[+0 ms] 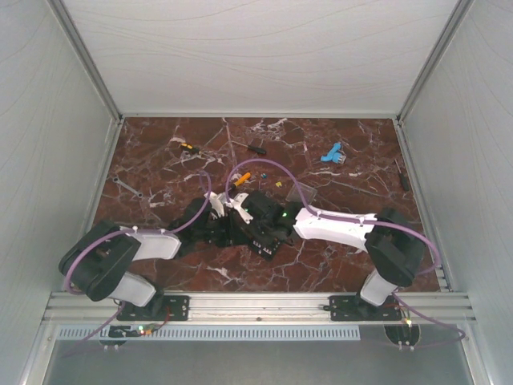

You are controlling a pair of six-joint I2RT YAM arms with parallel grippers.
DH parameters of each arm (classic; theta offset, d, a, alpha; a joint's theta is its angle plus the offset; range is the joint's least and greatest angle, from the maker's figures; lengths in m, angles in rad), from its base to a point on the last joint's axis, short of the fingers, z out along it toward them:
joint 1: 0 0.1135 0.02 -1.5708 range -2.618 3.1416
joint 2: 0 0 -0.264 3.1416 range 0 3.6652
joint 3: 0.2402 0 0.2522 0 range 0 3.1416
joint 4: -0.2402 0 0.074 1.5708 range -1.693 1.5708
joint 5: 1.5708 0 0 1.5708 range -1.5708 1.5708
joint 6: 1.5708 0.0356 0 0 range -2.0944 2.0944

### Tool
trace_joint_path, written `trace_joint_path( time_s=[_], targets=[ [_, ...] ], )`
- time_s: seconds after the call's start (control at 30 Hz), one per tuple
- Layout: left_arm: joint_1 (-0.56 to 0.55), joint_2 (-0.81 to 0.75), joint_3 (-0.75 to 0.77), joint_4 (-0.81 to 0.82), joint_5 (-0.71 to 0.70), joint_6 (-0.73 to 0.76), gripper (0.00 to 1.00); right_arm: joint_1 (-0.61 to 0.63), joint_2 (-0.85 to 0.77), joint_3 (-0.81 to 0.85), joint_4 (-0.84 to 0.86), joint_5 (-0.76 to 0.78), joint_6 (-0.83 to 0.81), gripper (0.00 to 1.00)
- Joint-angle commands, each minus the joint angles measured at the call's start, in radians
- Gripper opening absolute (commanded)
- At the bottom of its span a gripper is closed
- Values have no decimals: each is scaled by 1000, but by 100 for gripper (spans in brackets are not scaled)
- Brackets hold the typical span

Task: Snap on the fuse box
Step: Install the fuse at the fuse box base.

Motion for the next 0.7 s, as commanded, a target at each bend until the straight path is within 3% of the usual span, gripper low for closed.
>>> trace_joint_path(
  time_s=[0.0,0.67],
  targets=[
    [-6,-2,-2,27,-1,0,31,5,-52,21,-4,11,23,24],
    [-11,77,32,43,1,8,33,-25,-10,4,-1,-6,34,8]
  ],
)
